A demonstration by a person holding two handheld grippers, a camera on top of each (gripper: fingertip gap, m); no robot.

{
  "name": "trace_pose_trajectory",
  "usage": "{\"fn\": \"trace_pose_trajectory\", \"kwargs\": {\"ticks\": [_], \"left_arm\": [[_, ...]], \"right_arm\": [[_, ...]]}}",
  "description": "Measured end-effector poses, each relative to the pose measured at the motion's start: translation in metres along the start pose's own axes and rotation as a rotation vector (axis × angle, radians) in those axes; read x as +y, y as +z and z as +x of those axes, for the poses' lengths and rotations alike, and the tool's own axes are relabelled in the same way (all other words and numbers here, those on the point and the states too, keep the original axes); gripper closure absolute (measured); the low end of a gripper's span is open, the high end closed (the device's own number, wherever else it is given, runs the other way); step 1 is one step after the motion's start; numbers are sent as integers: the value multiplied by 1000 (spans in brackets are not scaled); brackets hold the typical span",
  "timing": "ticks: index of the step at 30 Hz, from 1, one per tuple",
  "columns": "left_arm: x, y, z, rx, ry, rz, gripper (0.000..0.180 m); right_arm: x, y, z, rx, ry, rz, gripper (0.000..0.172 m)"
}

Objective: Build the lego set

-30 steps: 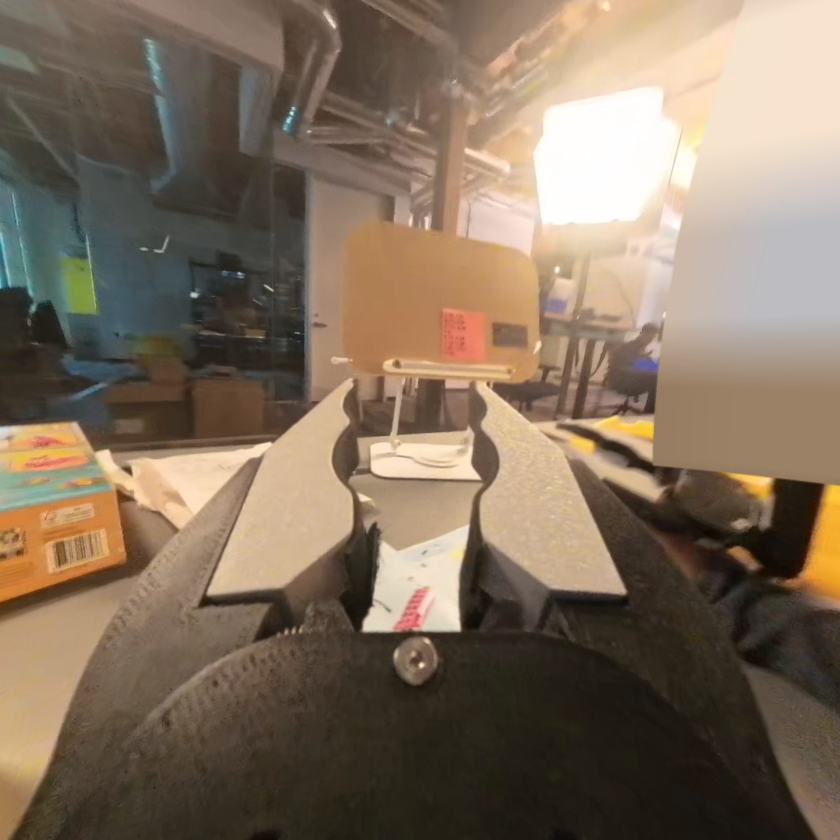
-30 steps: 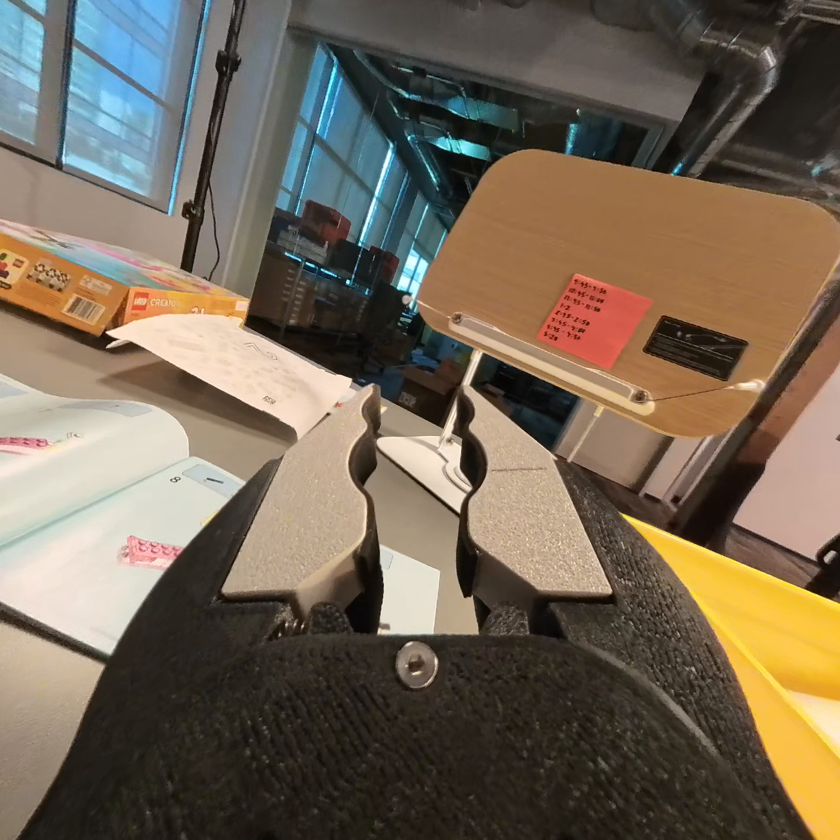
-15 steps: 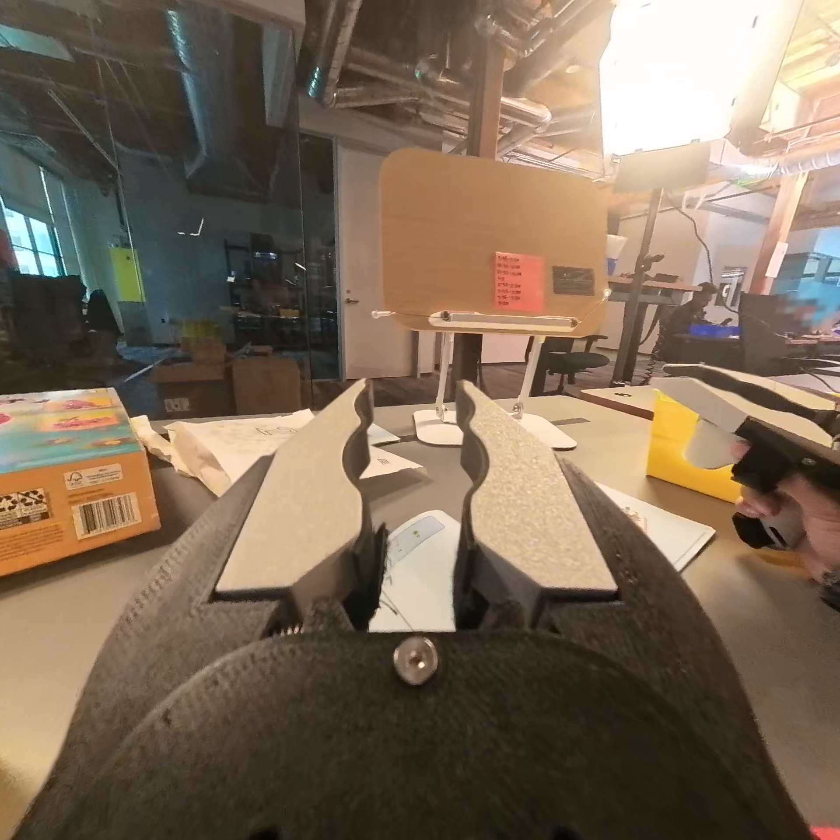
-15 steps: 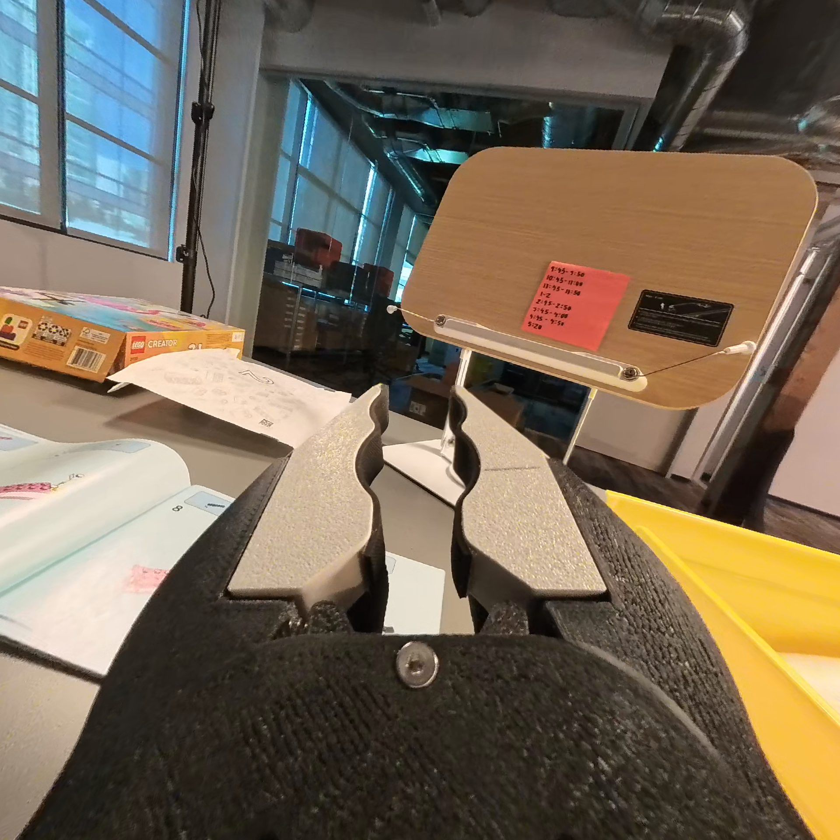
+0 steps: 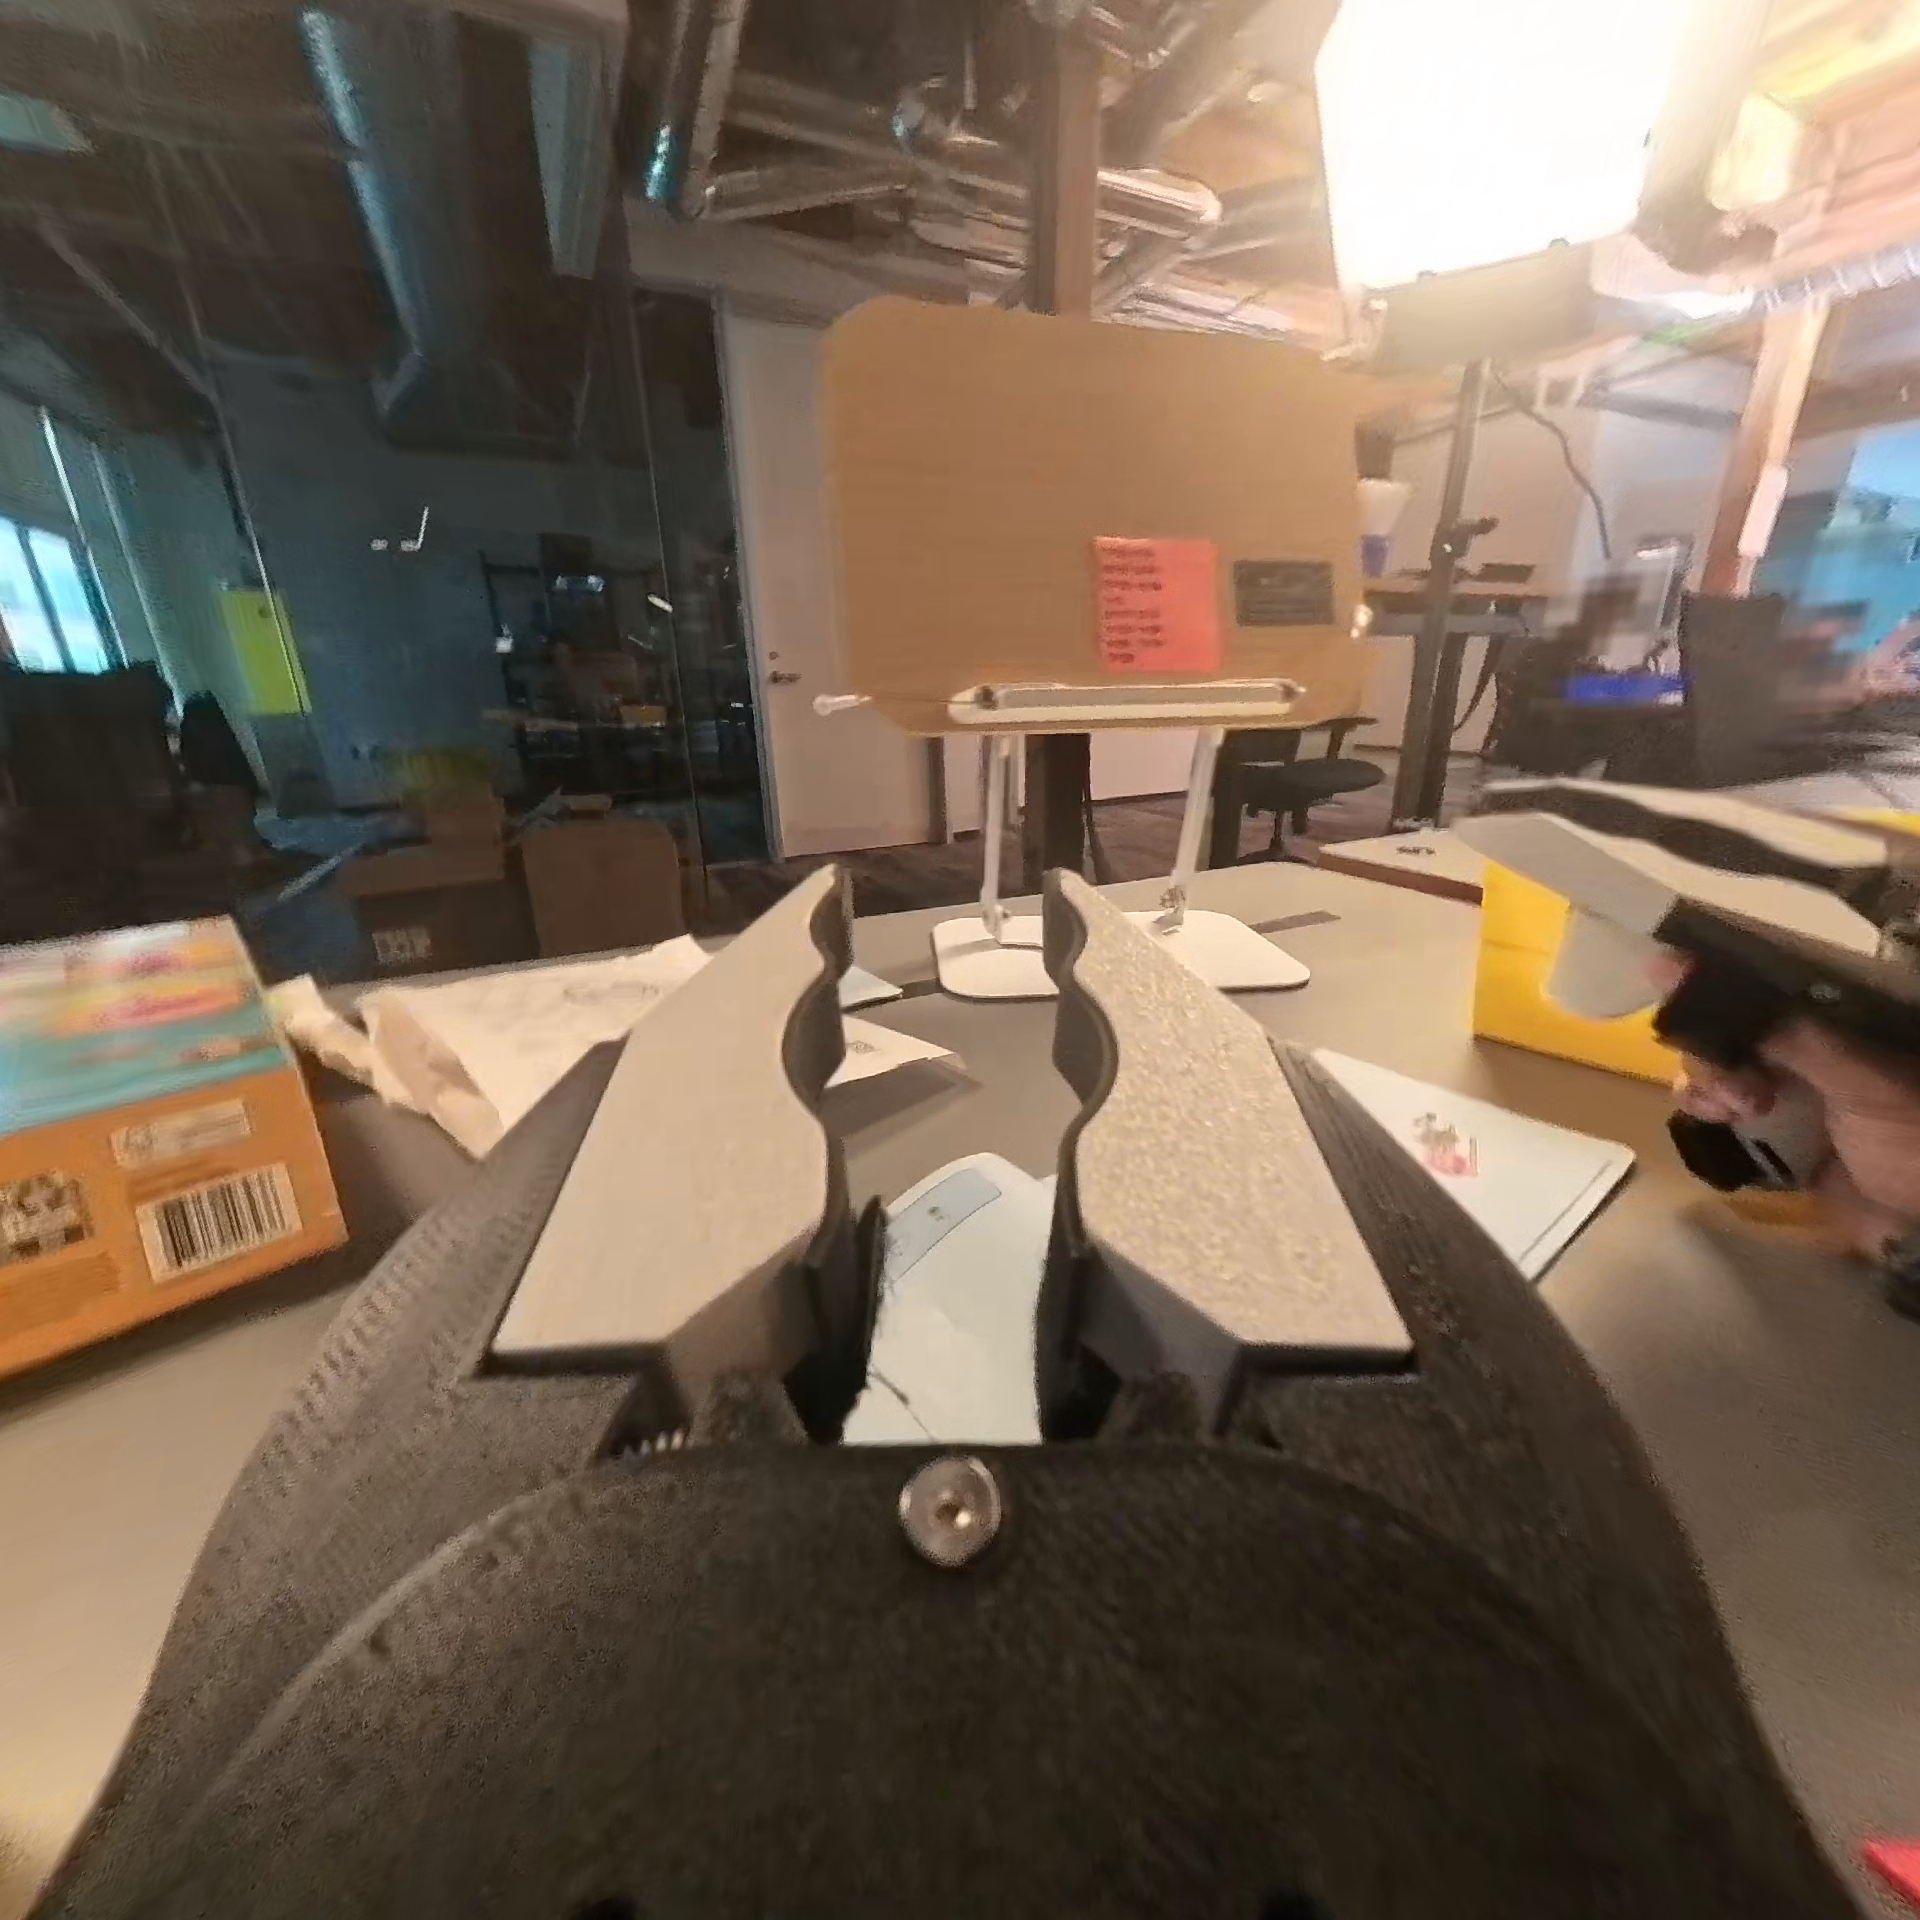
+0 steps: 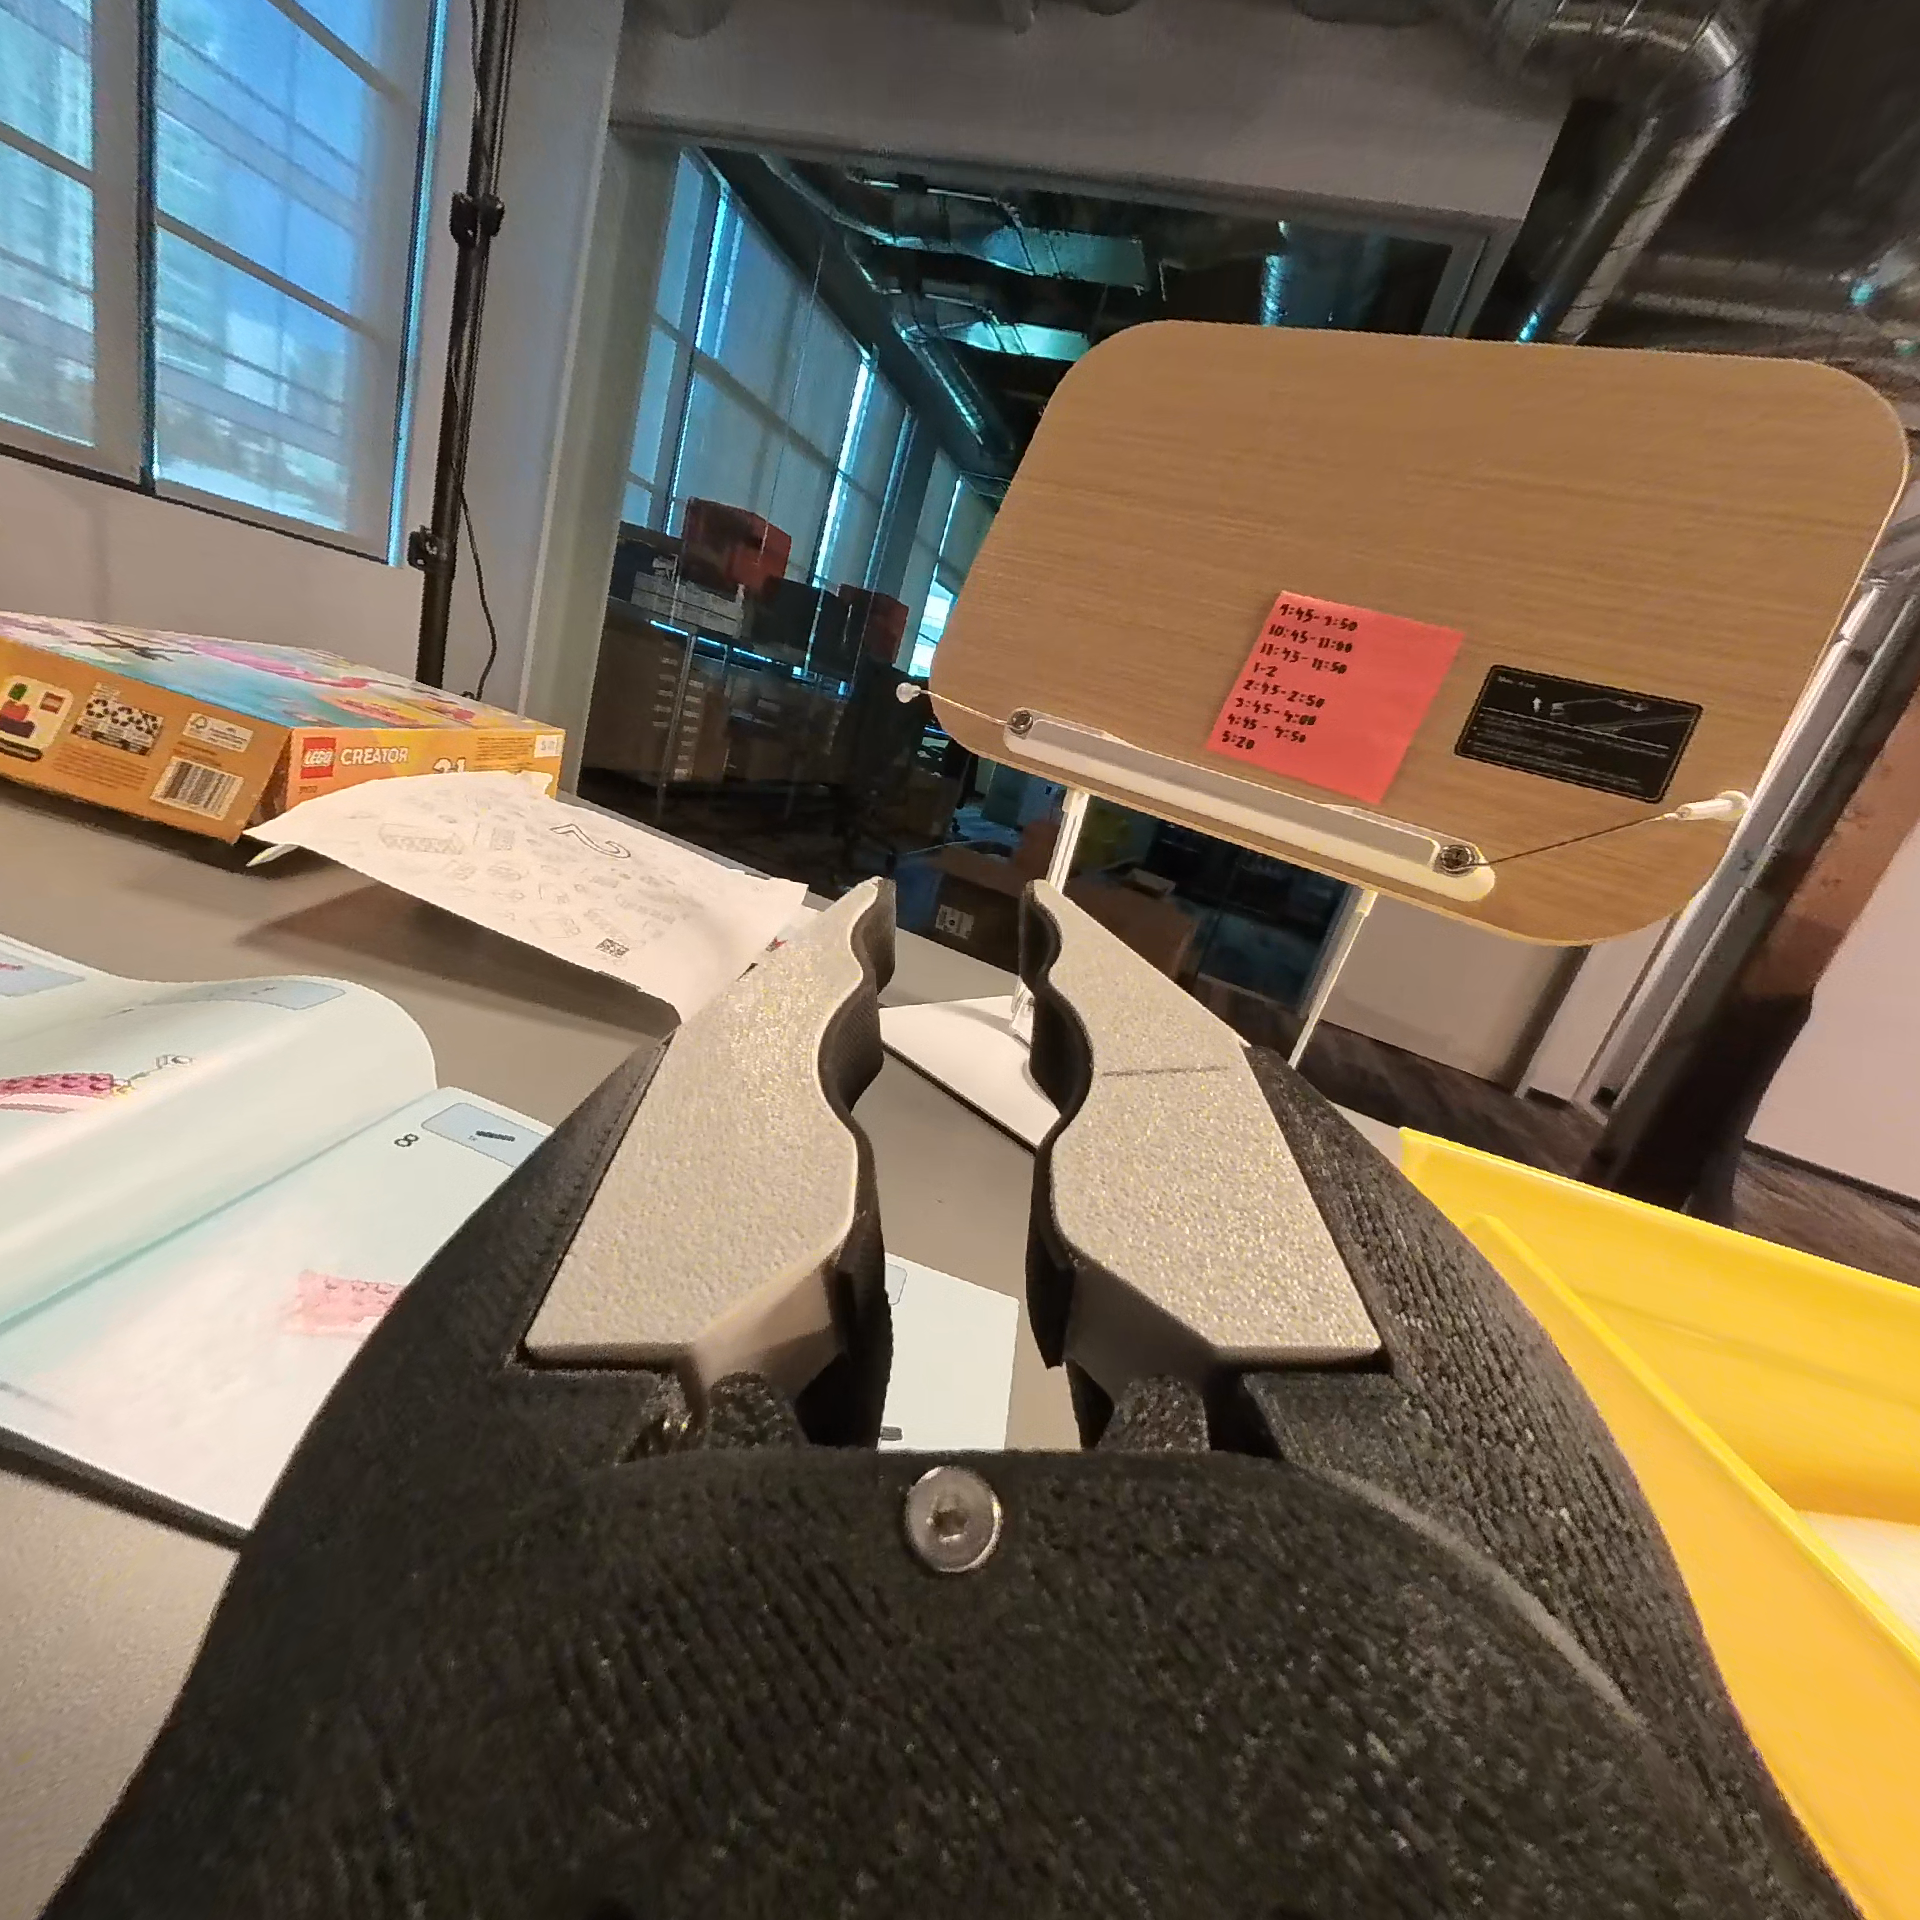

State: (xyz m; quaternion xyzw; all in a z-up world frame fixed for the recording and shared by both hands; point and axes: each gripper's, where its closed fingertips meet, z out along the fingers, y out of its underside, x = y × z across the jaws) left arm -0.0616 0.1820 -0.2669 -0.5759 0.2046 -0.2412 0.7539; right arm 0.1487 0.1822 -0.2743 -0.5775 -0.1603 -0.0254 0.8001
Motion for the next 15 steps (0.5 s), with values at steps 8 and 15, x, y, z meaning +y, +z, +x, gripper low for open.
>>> {"fn": "trace_pose_trajectory", "kwargs": {"ticks": [8, 15], "left_arm": [[6, 2, 66, 176, 221, -25, 145], [11, 6, 58, 170, 152, -48, 145]], "right_arm": [[0, -1, -3, -13, -15, -2, 150], [2, 0, -4, -1, -44, -17, 150]]}}
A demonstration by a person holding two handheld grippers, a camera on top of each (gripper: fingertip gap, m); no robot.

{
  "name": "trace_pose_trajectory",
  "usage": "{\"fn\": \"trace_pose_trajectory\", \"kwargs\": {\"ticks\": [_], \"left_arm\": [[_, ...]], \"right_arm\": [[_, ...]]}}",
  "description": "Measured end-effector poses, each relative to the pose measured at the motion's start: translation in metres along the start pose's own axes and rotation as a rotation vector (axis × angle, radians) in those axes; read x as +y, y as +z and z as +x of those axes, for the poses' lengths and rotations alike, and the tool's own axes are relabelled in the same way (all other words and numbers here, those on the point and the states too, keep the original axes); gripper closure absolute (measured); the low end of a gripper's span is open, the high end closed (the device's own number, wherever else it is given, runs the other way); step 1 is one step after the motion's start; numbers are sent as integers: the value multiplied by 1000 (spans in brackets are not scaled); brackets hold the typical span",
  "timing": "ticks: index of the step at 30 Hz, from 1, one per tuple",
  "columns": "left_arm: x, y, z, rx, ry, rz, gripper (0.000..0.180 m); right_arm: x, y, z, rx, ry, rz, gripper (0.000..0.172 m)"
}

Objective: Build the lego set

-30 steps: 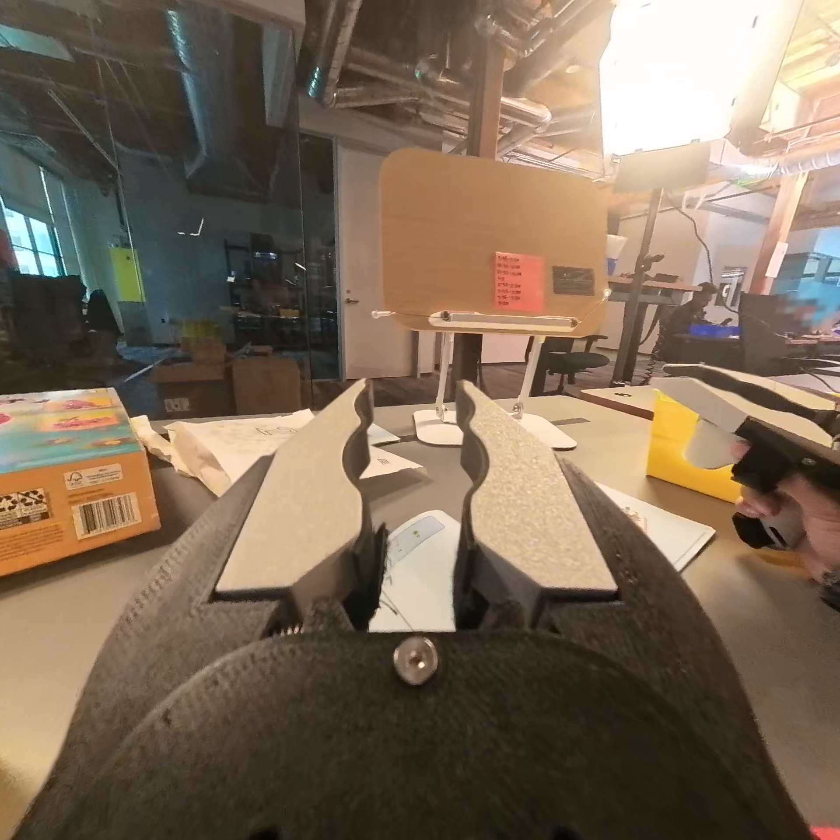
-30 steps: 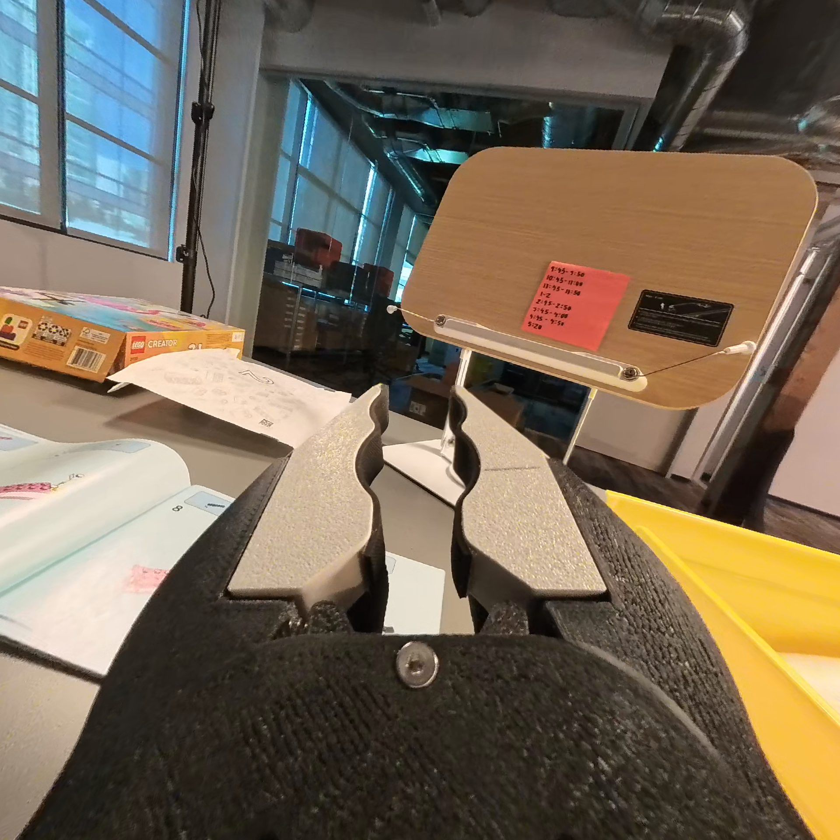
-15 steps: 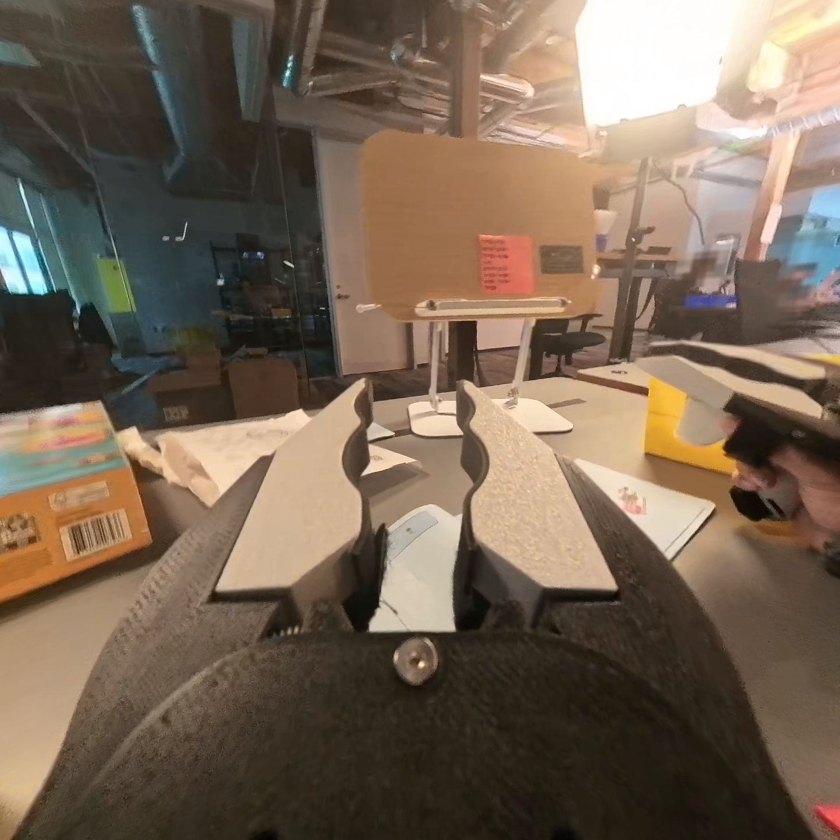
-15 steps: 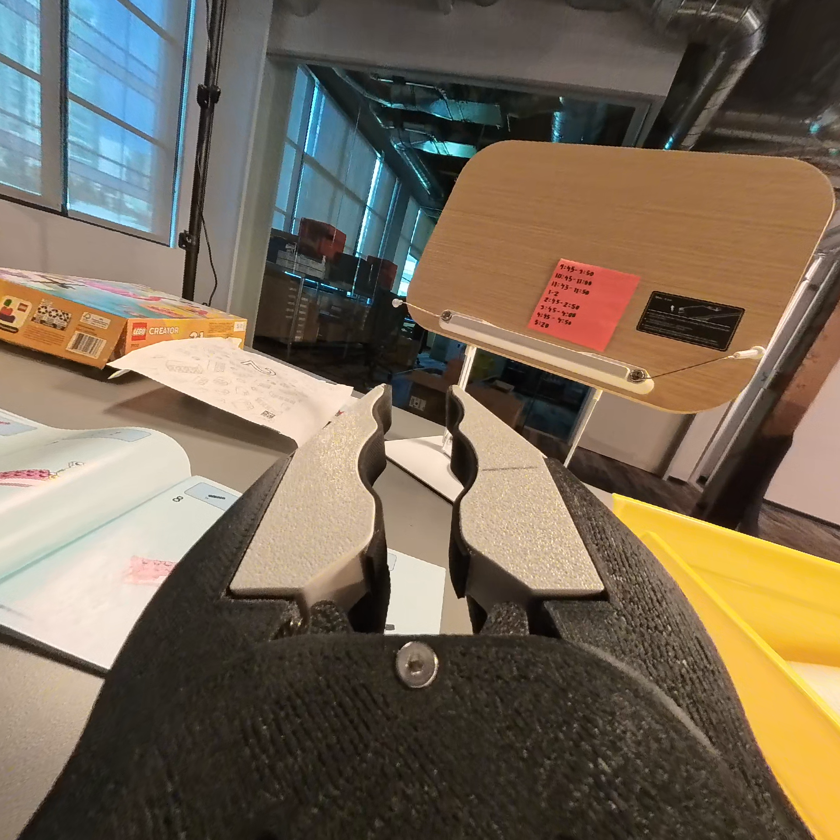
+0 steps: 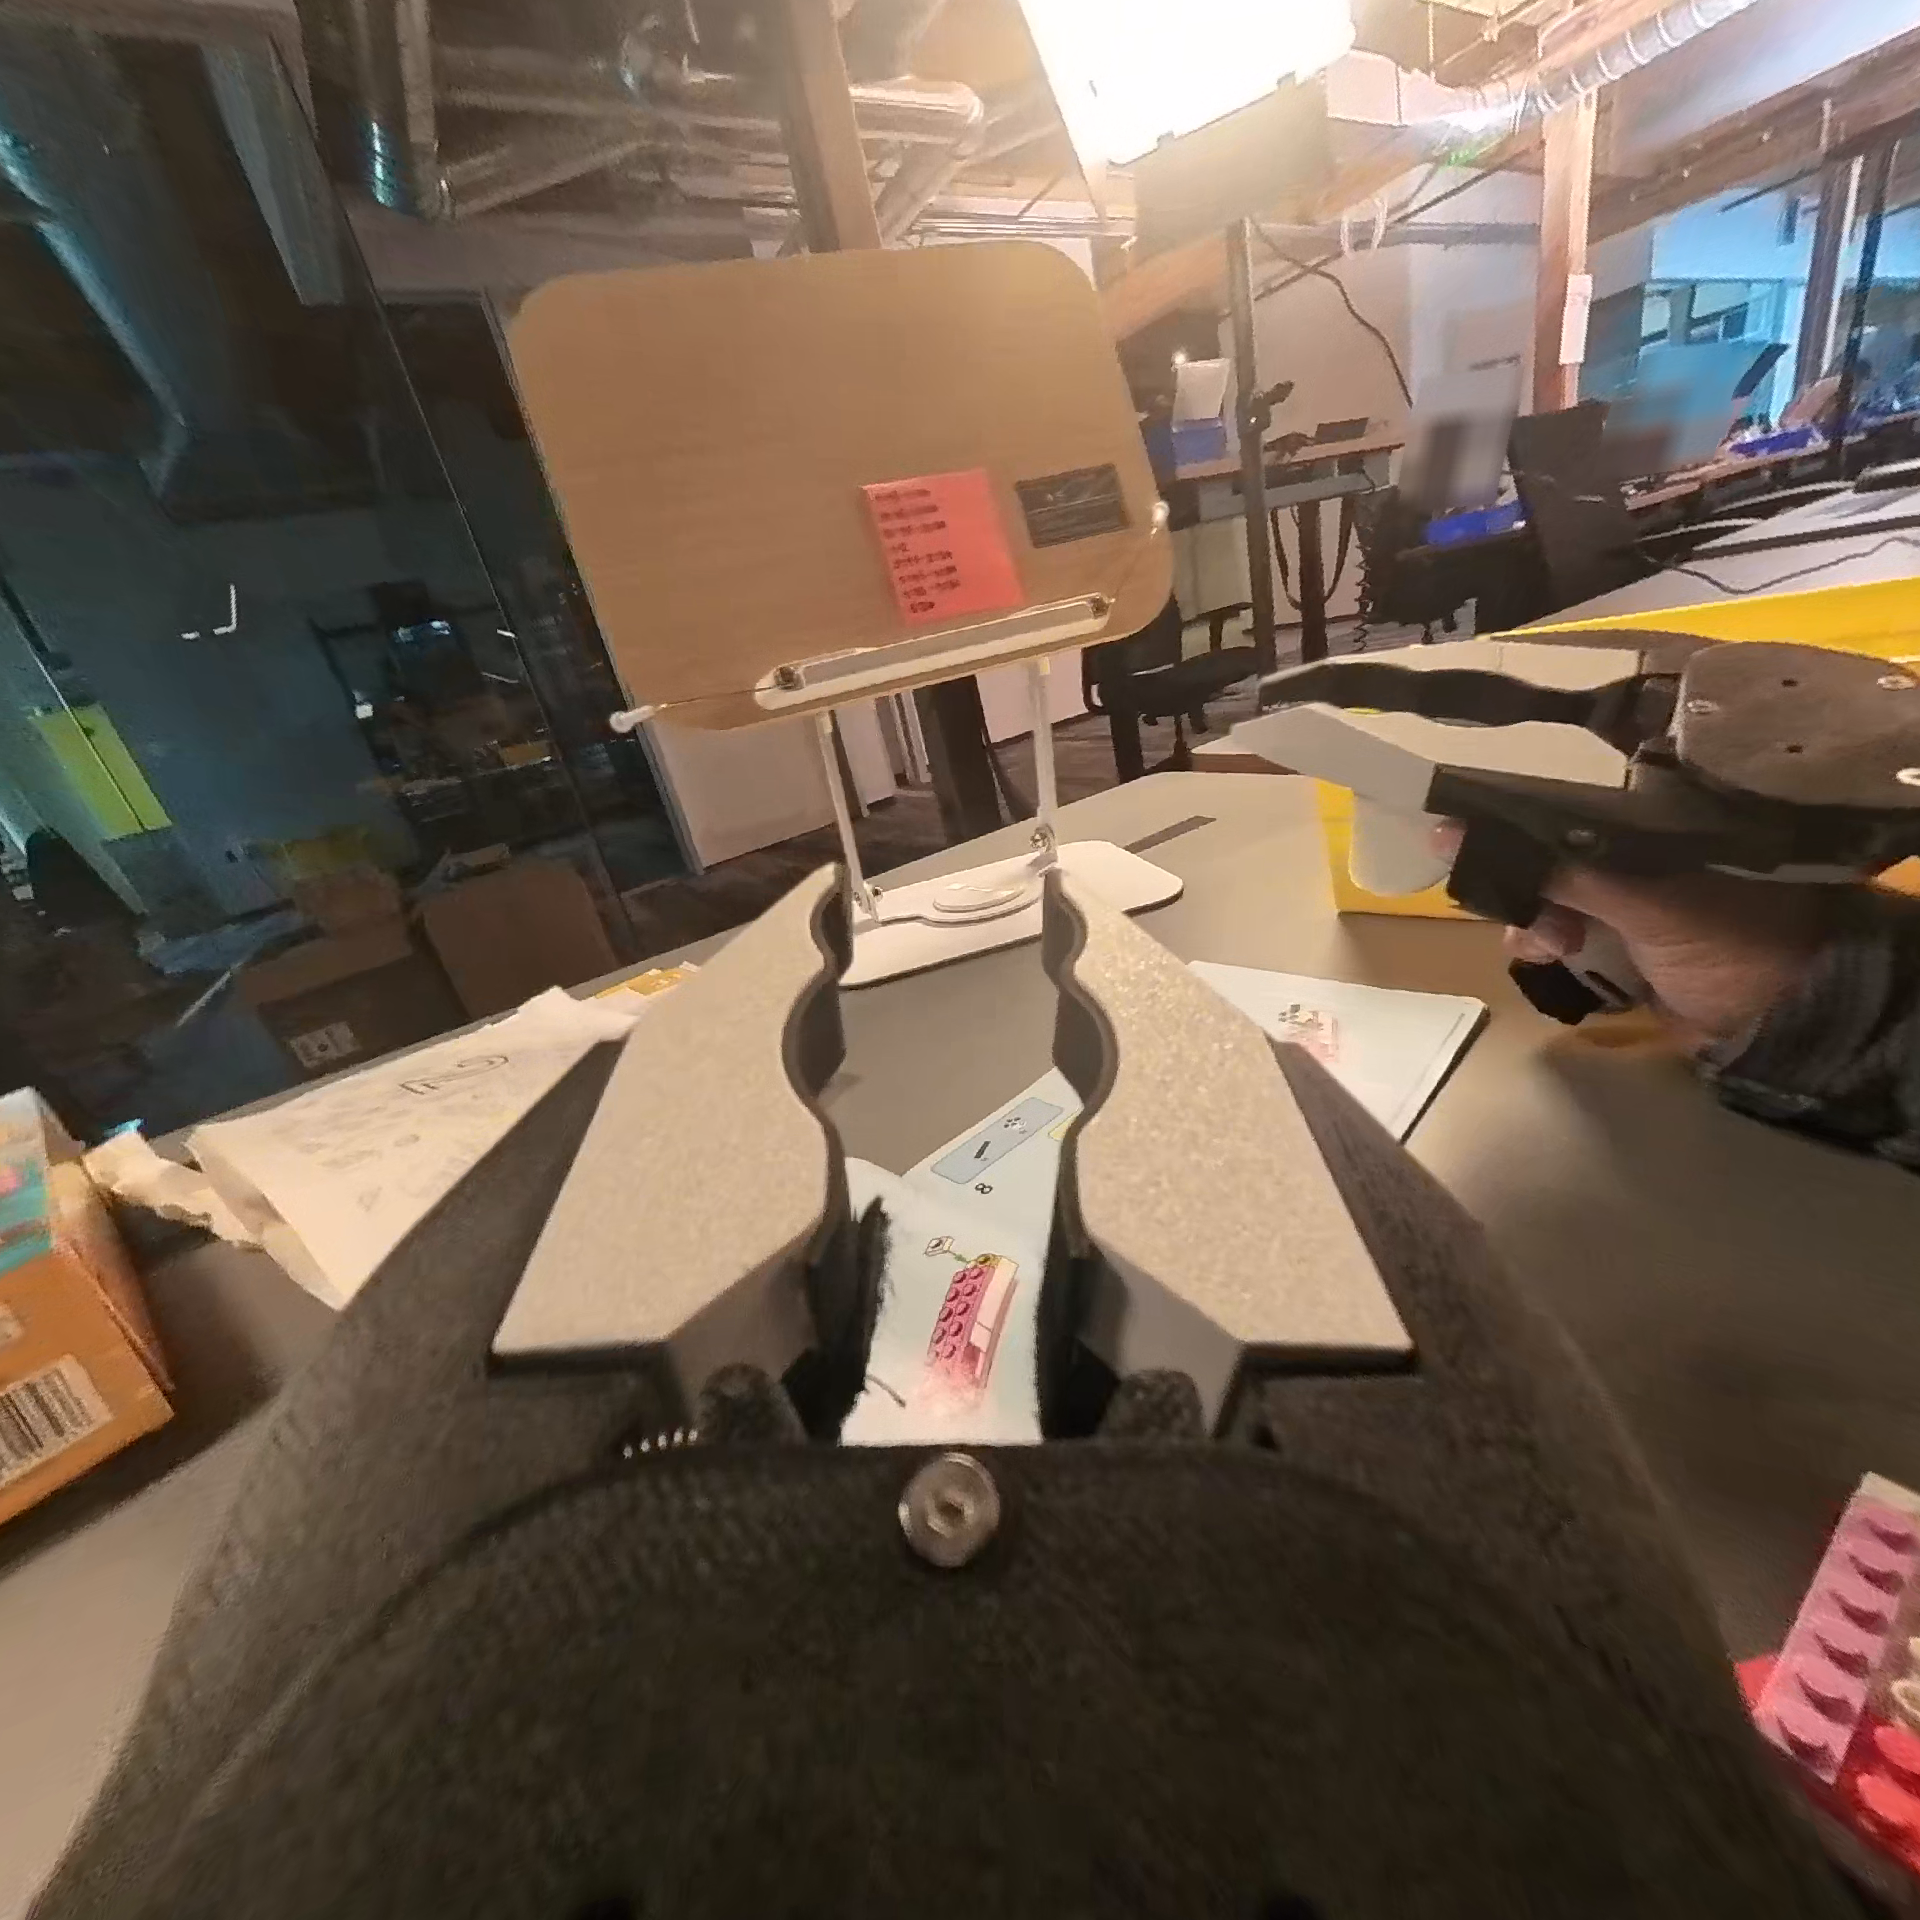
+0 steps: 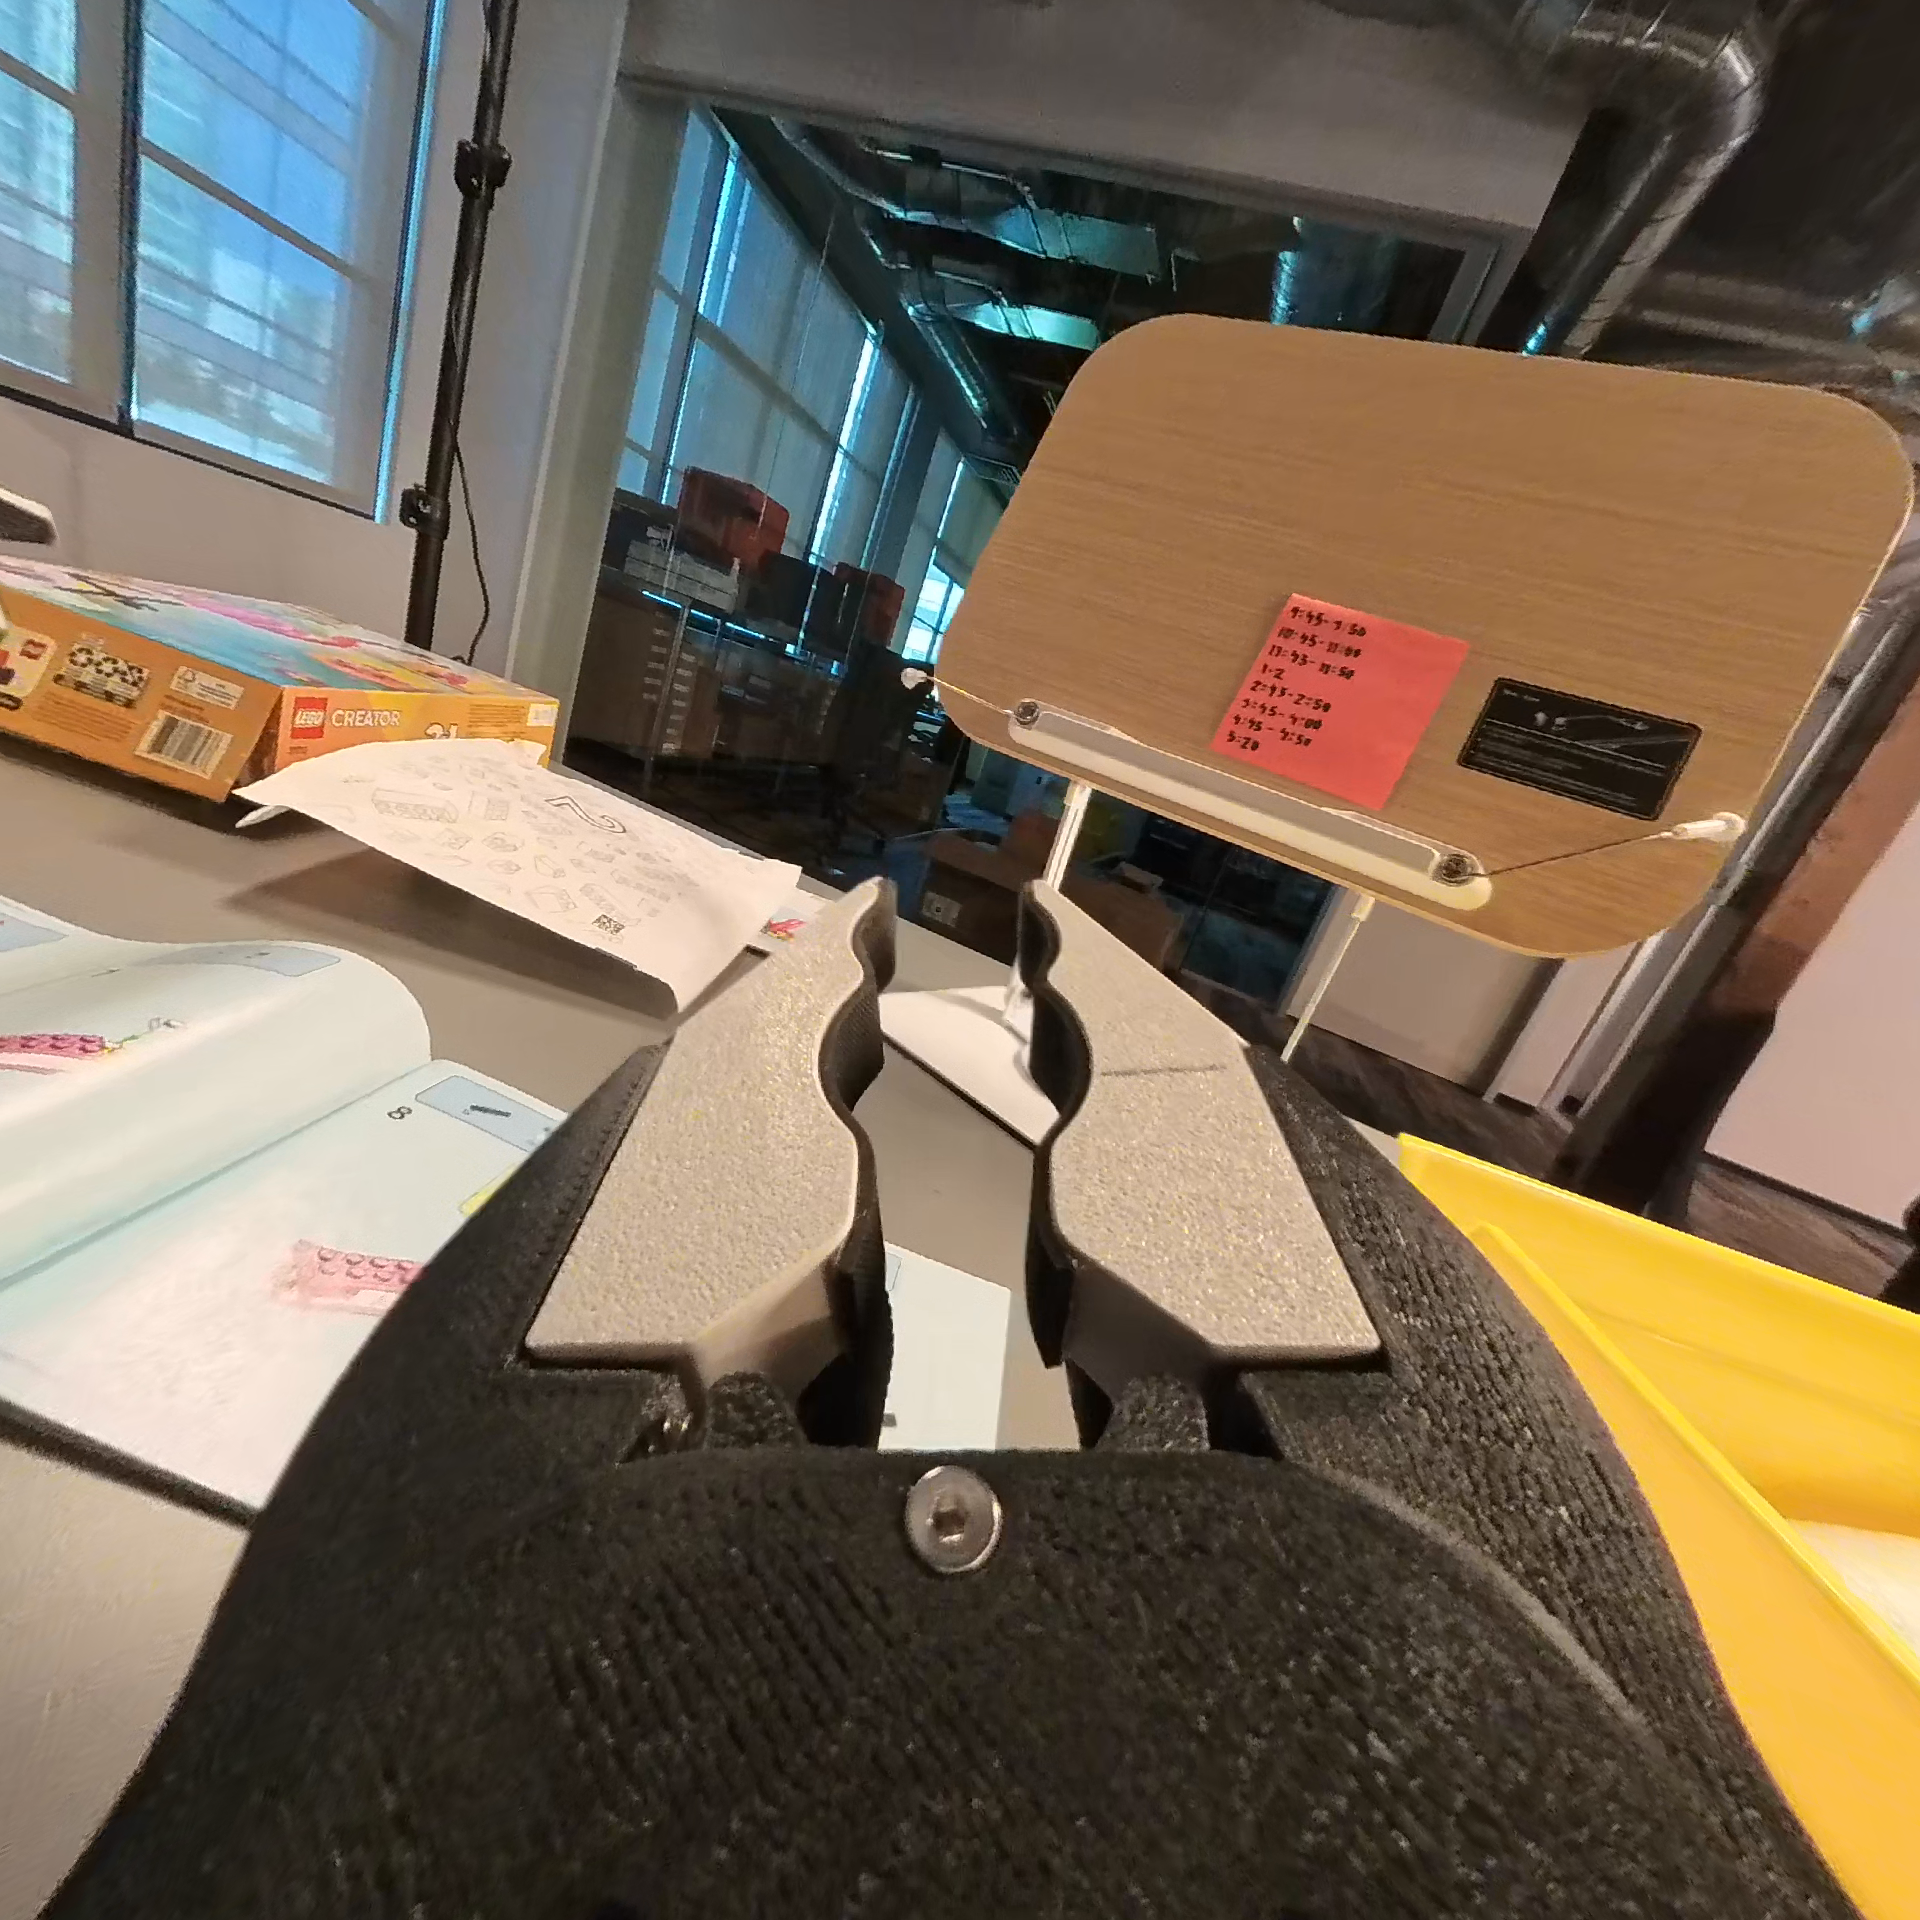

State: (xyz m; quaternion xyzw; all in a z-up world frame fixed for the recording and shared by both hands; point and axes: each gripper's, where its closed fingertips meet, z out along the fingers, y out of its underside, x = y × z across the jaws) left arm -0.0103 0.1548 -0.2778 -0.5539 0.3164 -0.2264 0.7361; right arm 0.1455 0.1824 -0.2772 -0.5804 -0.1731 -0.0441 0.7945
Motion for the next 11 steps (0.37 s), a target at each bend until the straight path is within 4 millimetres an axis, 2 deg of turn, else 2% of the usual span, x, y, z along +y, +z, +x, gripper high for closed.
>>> {"fn": "trace_pose_trajectory", "kwargs": {"ticks": [11], "left_arm": [[1, 0, -21, -40, -158, 18, 144]], "right_arm": [[7, 2, 5, 78, -102, -57, 150]]}}
